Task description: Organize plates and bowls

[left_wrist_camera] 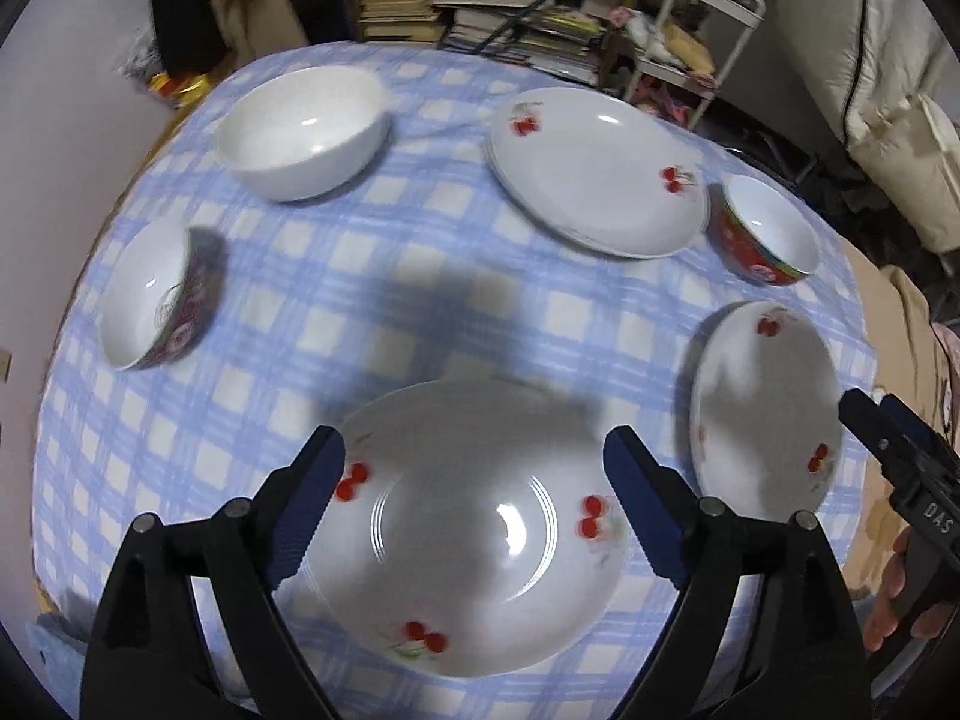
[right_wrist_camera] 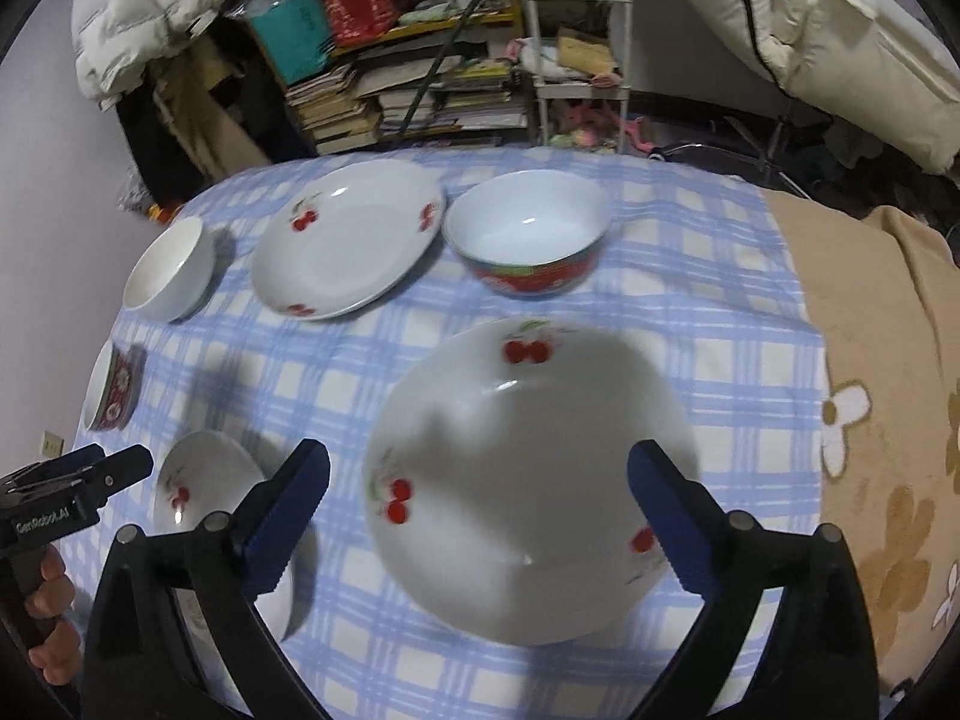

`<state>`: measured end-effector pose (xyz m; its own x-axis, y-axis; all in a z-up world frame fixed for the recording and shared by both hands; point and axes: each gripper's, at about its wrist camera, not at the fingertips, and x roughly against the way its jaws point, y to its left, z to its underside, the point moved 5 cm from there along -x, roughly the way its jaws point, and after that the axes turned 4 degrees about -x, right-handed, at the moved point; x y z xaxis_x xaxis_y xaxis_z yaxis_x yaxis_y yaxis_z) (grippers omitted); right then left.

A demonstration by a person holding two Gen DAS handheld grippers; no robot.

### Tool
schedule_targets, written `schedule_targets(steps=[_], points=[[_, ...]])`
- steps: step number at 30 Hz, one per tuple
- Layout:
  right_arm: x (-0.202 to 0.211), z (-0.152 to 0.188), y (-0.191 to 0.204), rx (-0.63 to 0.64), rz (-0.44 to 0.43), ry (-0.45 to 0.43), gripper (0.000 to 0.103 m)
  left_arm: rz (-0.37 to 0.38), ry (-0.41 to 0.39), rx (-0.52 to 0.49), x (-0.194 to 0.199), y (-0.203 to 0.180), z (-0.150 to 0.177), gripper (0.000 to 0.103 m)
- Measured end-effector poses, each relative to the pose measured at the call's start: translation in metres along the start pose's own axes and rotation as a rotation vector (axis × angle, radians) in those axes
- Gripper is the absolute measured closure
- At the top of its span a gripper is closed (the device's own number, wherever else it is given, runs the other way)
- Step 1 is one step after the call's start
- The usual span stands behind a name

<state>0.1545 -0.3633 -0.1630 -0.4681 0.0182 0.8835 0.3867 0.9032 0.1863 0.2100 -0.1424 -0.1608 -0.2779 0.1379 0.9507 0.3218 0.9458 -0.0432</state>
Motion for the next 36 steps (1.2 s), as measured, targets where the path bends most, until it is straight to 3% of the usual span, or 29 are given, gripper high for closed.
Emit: schedule_targets(steps=[6,15,19,23,26,31,35,36], points=[[0.003,-0.003,-0.028,0.018,0.103,-0.013,0.0,0.042,0.016,-0.062,-0.012,-0.038,-0.007,0.016],[-0.018,-0.001,-0.082,-0.054,0.083,0.059,0.0,0.012,0.027,-0.118,-0.03,-0.076,-0.016,0.016],[-0.032,0.006,-0.088,-0.077,0.056,0.096,0.007,0.003,0.042,-0.146,-0.042,-0.091,-0.015,0.016],[-0.045,0.01,-0.086,-0.071,0.035,0.129,0.007,-0.007,0.075,-0.177,-0.055,-0.103,-0.012,0.017],[-0.051,0.012,-0.088,-0.073,0.041,0.143,0.007,0.015,0.101,-0.188,-0.063,-0.111,-0.01,0.026],[-0.059,0.016,-0.094,-0.093,0.013,0.167,0.008,0.024,0.12,-0.175,-0.073,-0.119,-0.011,0.026],[-0.062,0.018,-0.1,-0.11,0.013,0.175,0.022,0.038,0.133,-0.174,-0.081,-0.123,-0.011,0.026],[-0.061,0.018,-0.1,-0.117,0.0,0.17,0.025,0.037,0.135,-0.167,-0.082,-0.123,-0.011,0.03]])
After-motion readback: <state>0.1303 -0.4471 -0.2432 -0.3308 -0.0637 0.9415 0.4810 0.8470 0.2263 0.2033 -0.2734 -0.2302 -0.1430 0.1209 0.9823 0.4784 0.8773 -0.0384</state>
